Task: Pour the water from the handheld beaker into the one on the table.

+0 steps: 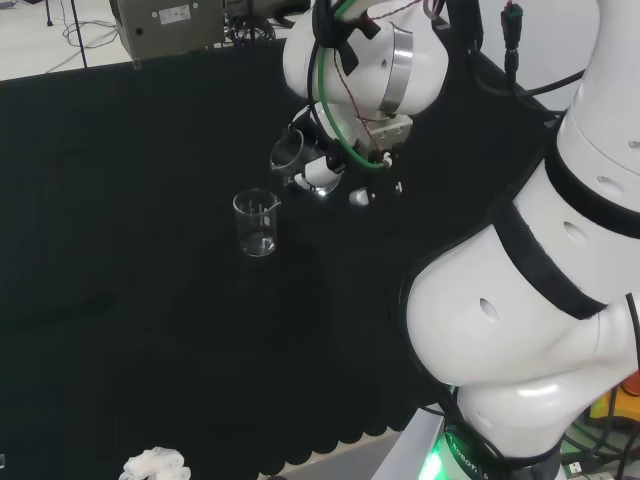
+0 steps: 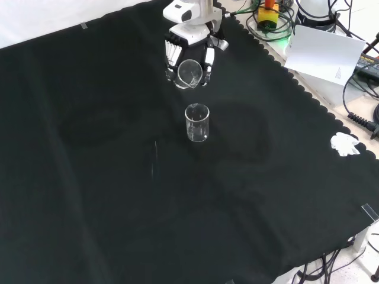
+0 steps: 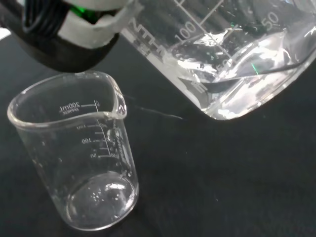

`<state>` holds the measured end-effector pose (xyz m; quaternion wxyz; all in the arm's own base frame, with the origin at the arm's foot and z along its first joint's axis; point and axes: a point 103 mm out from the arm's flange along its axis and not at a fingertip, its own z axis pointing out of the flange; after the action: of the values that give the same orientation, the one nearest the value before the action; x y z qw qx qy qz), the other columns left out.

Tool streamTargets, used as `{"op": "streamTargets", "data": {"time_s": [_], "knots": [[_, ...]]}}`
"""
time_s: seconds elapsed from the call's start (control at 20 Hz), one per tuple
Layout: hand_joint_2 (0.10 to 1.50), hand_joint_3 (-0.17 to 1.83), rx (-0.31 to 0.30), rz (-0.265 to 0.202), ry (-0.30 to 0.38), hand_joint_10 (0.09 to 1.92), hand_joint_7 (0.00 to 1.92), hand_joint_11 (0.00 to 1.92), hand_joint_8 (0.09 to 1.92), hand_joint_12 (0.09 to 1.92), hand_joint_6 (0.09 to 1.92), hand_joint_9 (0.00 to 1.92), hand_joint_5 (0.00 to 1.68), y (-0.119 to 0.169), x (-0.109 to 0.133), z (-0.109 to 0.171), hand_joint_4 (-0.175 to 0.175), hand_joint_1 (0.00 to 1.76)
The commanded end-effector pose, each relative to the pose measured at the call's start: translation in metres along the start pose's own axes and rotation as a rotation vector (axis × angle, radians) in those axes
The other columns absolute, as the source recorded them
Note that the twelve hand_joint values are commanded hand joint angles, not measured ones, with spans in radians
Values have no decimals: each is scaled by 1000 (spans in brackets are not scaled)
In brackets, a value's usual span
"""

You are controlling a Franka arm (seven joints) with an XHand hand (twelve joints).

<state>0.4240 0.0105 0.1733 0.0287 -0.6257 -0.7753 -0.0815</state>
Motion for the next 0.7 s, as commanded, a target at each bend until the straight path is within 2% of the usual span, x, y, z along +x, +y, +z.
{"op": "streamTargets", "data": {"time_s": [0.05,0.3,0.7], "knots": [[1017,-175,38,-12,-83,118,1472,1456,683,653,87,1696,1550,7,9,5,115,1161],[1017,-175,34,-22,-130,120,1470,1457,686,653,87,1693,1550,9,13,6,113,1162],[1017,-175,71,-24,-185,124,1466,1458,691,651,87,1687,1550,15,21,8,110,1162]]}}
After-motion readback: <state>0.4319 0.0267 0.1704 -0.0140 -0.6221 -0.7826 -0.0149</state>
